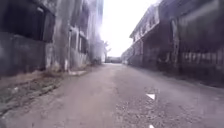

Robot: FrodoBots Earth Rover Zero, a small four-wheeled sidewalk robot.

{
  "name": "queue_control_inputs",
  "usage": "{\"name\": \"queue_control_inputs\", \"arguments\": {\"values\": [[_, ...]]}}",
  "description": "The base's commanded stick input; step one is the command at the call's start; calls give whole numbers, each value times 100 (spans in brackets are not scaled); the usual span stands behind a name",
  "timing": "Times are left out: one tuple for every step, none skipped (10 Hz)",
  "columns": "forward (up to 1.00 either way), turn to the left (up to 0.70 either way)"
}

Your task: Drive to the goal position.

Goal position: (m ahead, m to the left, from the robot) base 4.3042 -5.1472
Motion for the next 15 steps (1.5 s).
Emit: {"name": "queue_control_inputs", "arguments": {"values": [[100,0],[100,0],[100,0],[100,0],[100,0],[100,0],[100,0],[100,0],[100,0],[100,0],[100,0],[100,0],[100,0],[100,0],[100,0]]}}
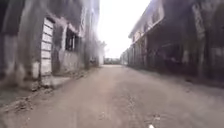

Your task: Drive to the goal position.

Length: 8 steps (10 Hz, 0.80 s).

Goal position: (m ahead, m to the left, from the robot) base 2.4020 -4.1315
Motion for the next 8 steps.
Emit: {"name": "queue_control_inputs", "arguments": {"values": [[100,0],[100,0],[100,0],[100,0],[100,0],[100,0],[100,0],[100,0]]}}
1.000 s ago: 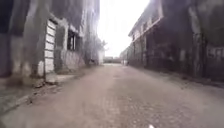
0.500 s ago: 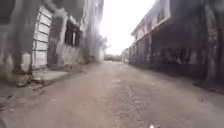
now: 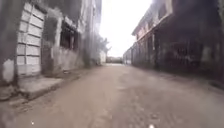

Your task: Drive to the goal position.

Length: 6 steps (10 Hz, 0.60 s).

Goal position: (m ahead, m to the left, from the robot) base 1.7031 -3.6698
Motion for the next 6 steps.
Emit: {"name": "queue_control_inputs", "arguments": {"values": [[100,0],[100,0],[100,0],[100,0],[100,0],[100,0]]}}
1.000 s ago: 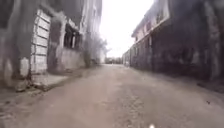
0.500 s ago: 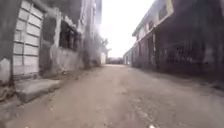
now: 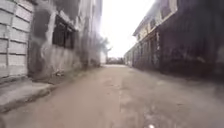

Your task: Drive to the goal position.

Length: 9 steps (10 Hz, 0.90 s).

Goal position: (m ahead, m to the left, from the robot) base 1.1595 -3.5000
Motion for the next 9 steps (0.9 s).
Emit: {"name": "queue_control_inputs", "arguments": {"values": [[100,0],[100,0],[100,0],[100,0],[100,0],[100,0],[100,0],[100,0],[100,0]]}}
